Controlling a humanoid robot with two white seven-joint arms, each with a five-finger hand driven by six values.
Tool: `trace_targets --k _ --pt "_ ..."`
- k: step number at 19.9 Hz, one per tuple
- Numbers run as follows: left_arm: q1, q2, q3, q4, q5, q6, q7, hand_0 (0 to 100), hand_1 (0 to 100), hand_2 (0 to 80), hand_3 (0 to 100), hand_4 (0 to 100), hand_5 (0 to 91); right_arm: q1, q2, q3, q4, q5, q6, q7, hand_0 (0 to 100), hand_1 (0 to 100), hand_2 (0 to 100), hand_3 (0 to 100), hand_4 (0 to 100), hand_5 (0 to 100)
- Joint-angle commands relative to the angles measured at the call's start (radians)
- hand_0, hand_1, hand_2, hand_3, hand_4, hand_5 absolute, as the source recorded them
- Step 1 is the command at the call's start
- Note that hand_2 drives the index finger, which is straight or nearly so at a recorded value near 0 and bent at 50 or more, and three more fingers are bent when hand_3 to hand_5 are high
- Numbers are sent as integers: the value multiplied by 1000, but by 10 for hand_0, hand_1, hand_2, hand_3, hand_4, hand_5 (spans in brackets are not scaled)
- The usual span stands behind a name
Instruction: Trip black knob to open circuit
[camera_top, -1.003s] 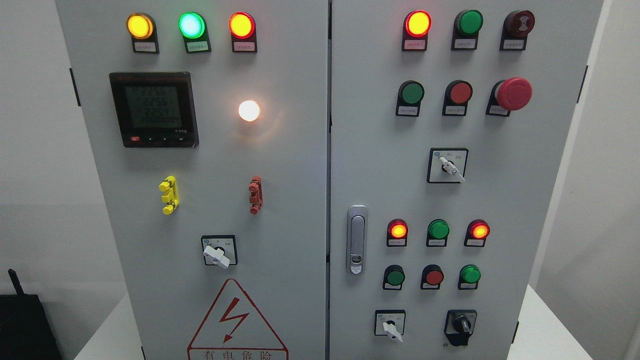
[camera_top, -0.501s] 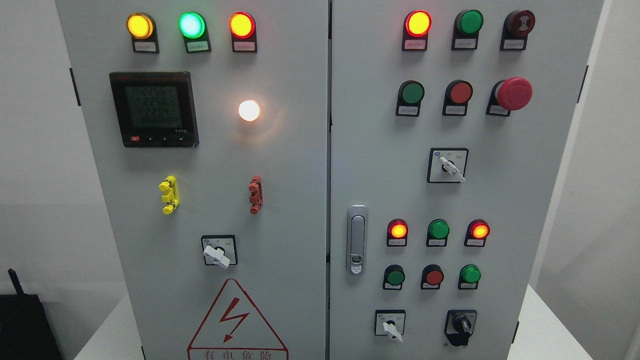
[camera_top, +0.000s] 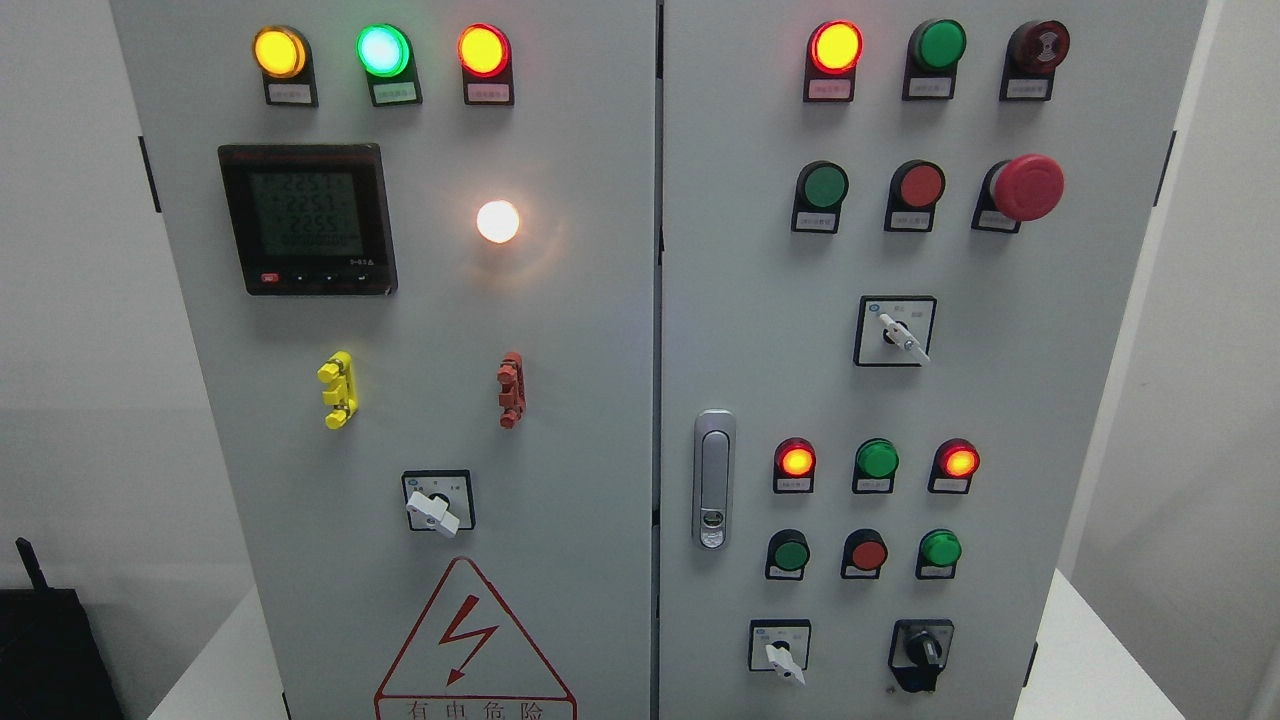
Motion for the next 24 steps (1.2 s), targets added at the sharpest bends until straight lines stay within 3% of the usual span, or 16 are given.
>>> trace_targets --k 1,7,10,14,17,24 --pt "-2 -2 1 0 2 -2 0 120 389 0 0 0 0 6 -3 -2 -49 -1 -15 -22 71 507 0 772 615 264" --pt "-2 -2 1 0 2 0 0 120 389 0 0 0 0 58 -5 0 -198 -1 -62 -62 162 590 0 946 704 431" --pt "-2 -2 1 0 2 0 0 120 389 0 0 0 0 67 -5 1 -238 -1 -107 -62 230 623 0 935 724 465" --pt "-2 -2 1 0 2 -2 0 120 389 0 0 0 0 75 -3 10 -282 -1 -194 -62 207 680 0 921 760 535" --pt "-2 -2 1 0 2 -2 0 120 389 0 0 0 0 89 -3 10 -334 -1 -206 -62 223 700 0 929 774 572" --pt "-4 -2 1 0 2 -2 0 120 389 0 0 0 0 120 -5 10 -448 -1 -245 -59 459 779 0 950 795 625"
